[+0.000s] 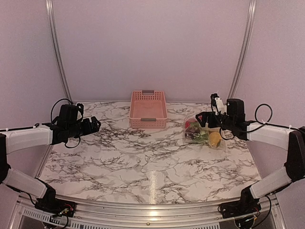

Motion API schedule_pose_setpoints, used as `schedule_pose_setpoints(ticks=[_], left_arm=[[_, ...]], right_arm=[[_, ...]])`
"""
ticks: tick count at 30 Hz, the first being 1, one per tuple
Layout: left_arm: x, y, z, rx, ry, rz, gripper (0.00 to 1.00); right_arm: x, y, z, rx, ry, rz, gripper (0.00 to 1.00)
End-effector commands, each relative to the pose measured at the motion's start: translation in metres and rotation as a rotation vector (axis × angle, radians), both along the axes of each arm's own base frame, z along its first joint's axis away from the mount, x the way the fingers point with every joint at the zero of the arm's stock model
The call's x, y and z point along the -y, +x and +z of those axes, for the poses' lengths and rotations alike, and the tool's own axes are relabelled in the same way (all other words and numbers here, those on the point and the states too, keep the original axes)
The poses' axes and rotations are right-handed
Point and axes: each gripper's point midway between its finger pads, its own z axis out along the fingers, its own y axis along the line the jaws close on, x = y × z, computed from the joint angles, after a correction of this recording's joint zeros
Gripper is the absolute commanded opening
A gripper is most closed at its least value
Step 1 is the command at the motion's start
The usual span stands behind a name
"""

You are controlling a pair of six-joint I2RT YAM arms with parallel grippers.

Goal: Open the zip-top bag and remove the fake food

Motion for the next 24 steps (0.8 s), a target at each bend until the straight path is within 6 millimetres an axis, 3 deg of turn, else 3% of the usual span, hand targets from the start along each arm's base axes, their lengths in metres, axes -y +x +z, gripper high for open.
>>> schedule_pose_setpoints(ticks=[1,7,13,19,24], left_arm=[[0.003,-0.001,0.006,0.025,0.035,-0.017,0.99],[0.01,0.001,0.008,0.033,0.041,-0.046,0.99],[0.013,0.003,0.011,0.047,0.037,-0.058,0.99],[0.012,0.004,0.012,0.05,0.048,-0.056,0.99],[0.013,0.002,0.015,0.054,0.037,-0.059,0.99]], right_arm=[[0.017,0.009,0.003,-0.02,-0.013,-0.056,0.99],[0.049,0.022,-0.002,-0.067,-0.002,-0.131,0.99],[0.084,0.053,-0.007,-0.129,-0.049,-0.245,0.99],[0.081,0.082,-0.029,-0.216,-0.062,-0.222,0.99],[0.073,0.085,-0.054,-0.28,-0.053,-0.183,0.99]])
